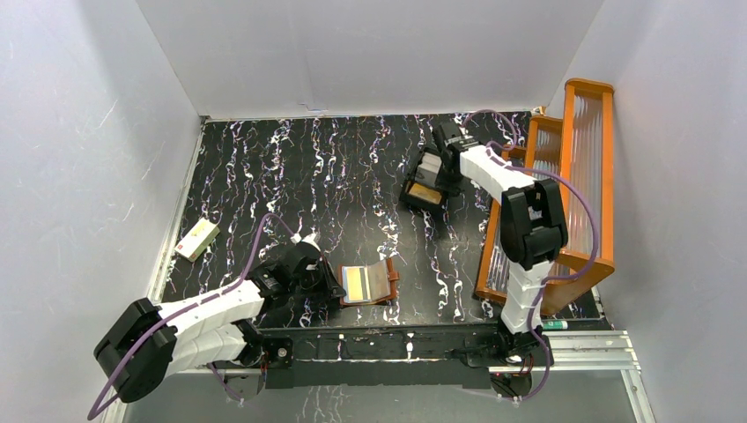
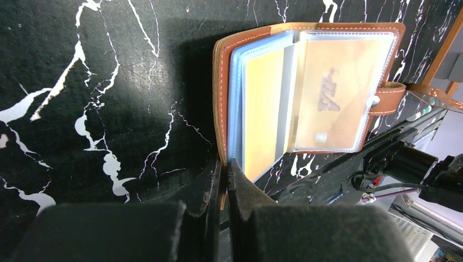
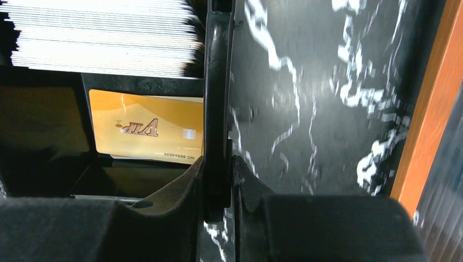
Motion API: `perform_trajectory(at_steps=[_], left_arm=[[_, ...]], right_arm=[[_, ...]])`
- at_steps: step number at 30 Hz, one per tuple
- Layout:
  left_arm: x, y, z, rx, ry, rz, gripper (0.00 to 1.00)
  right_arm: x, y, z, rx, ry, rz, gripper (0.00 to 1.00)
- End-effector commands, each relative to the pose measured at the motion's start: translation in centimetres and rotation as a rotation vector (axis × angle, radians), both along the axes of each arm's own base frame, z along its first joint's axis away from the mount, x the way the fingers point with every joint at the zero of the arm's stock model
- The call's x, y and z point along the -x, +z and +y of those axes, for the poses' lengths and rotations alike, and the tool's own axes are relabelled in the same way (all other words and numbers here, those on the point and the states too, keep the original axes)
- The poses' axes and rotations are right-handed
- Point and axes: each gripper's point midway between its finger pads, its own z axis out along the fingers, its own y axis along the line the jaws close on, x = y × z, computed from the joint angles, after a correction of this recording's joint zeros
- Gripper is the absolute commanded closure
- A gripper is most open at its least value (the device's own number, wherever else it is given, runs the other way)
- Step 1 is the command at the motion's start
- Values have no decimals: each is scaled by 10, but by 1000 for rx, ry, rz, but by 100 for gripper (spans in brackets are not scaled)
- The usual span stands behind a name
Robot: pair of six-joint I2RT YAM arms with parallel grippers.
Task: Put the credit cards into the card holder
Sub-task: Move the storage box to the center of the board, then pick up the credit card from the storage box.
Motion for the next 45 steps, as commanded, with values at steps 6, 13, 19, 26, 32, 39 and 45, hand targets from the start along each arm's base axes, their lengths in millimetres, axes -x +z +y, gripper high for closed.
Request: perform_trajectory(at_steps=[6,13,19,26,32,39,45], left_arm=[[-4,9,-9,26,-38,-27,100],[-1,6,-8,33,-42,-20,100],[-1,3,-8,27,-40,-8,100],[-4,11,-9,27,-42,-23,96],[-6,17,-7,7,-34,-28,80],[-14,35,1,-6,25,-67,66],[-20,65,-7,52,28,-111,61]], right_arm=[[86,15,18,-128,-67,28,69],[119,17,20,-206,-88,16,61],[127,22,21,-226,-66,18,57],[111,75,6,-126,50,-106,48],[78,111,13,0,402,-207,46],[52,108,40,86,897,-331,48],[53,96,53,164,1207,-461,44]])
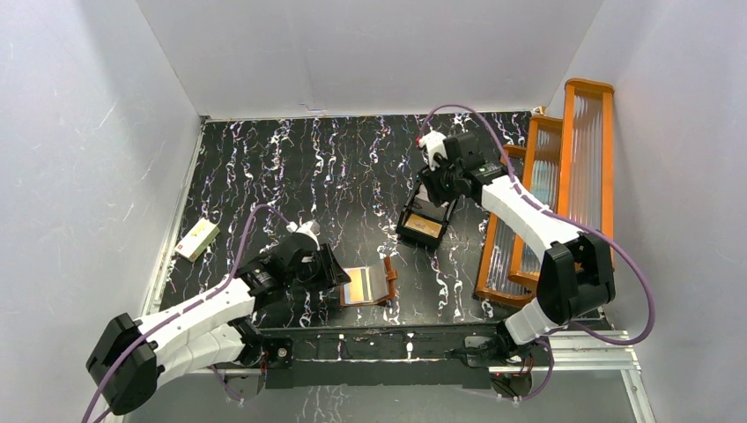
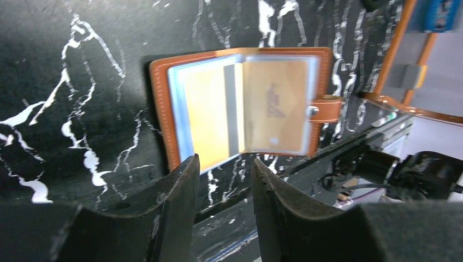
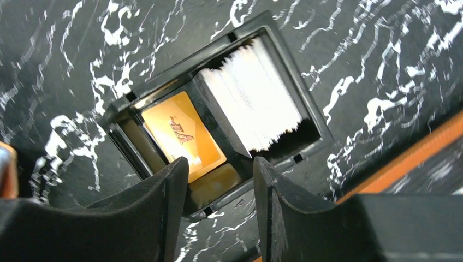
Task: Put the credit cards into the card holder
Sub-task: Pick up the credit card from the storage box.
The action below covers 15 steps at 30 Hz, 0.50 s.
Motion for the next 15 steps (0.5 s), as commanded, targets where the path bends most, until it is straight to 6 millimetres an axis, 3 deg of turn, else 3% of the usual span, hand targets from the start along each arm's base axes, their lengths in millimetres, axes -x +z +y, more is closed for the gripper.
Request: perform_trajectory(at_steps=[1,6,15], left_arm=[[-9,32,-8,62,9,-52,61],[-9,34,-20,110,-12,-40,61],[-9,24,-25,103,-29,-14,62]], right_arm=[[-12,6,13,71,313,-198,43],[-19,-18,7,178,394,-189,41],[-25,-38,10,230,496,-238,38]])
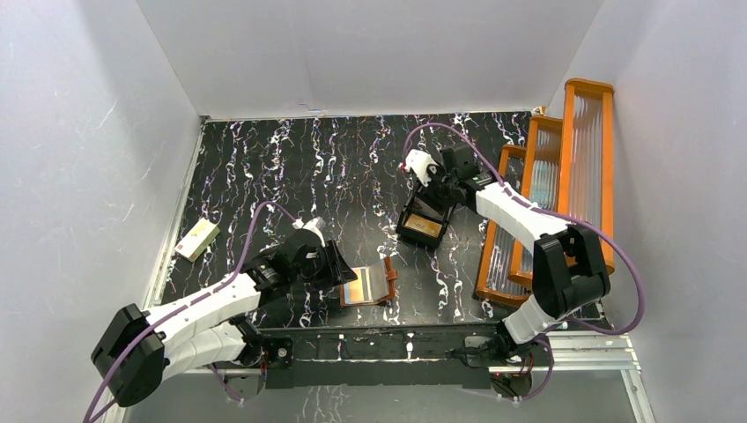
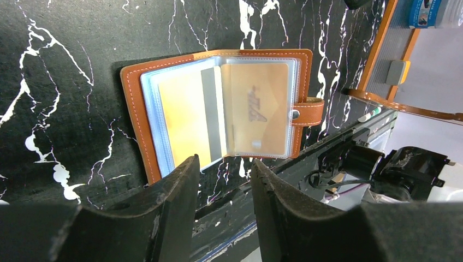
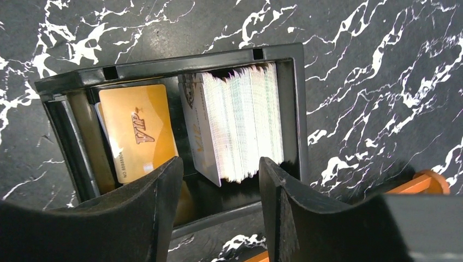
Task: Put the credit cards into the card holder
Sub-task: Pick up the credit card from the storage box.
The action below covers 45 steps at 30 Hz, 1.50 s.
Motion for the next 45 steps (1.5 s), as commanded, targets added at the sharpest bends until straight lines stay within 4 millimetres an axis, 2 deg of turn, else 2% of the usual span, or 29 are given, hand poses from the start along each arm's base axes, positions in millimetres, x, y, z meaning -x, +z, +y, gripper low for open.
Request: perform_trajectory(at_steps=[1,7,15,23,33,38,42,45], left_arm=[[-2,10,-6,35,-9,-18,62],[-1,9,-3,27,-8,-16,62],[0,11,-2,32,-10,-24,62],[-1,11,-1,26,-8,-32,62],[-2,11,-1,27,-6,-31,62],[-1,10,-1,28,-6,-30,62],[-1,11,-2,30,-7,-32,62],[-1,11,-2,31,-9,-32,62]], right_arm=[[-14,-2,8,19,94,-85,38],[-17,-21,6,78,98,-62,38],[-31,-35,-1,171,58,-111,40],[-40,-25,-6,188,10,-184,54],[-40,-13,-8,174,-17,-207,61],[-43,2,-10,171,-31,-236,67],[-44,9,-9,163,-27,-249,79],[-43,11,-9,162,-22,-246,94]])
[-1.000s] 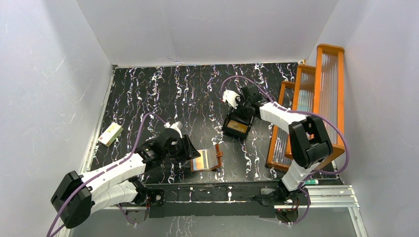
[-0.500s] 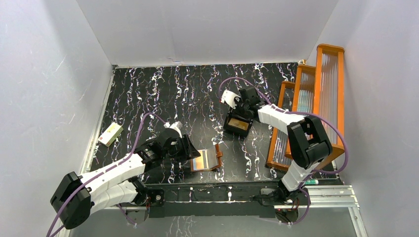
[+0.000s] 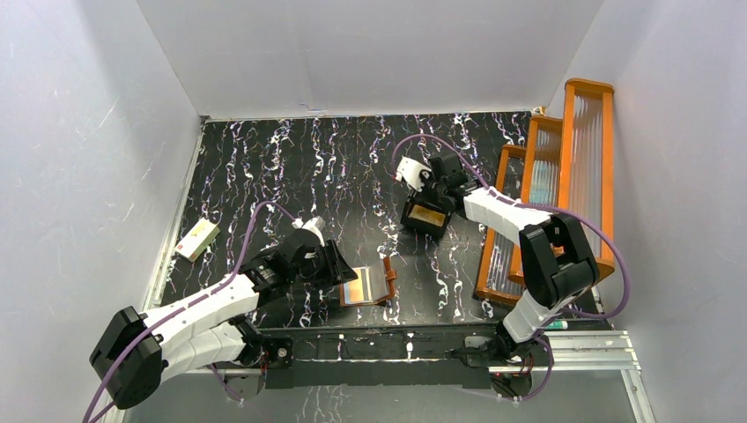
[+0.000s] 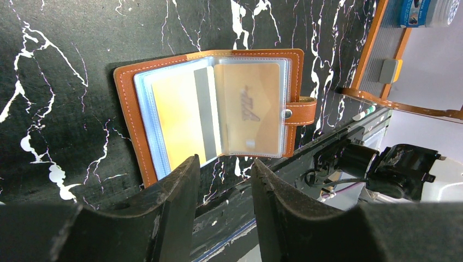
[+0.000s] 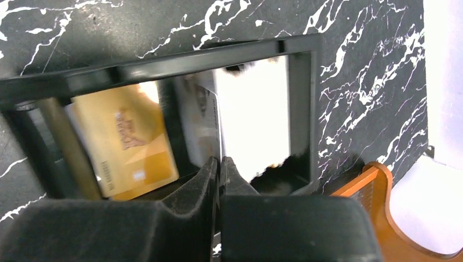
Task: Put the credit cards into the card holder
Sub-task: Pick up the credit card from the storage box.
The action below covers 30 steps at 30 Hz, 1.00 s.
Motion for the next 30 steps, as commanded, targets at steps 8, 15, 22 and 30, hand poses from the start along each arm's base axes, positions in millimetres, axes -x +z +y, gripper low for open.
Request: perform_trajectory(at_steps=[8,15,22,30], left_arm=[[-6,19,-4,29,-6,-45,62],[-16,49,-13,63,-3,-87,60],[-35,120,-29,165,0,-210,54],[-47,180,-29,301,60,-350,51]], right_arm=[[10,57,18,-144,27,-3,100],[28,104,31,-354,-86,66,100],[85,184,88,-919,-75,248,100],[145,243,110,-1302,46,419,100]])
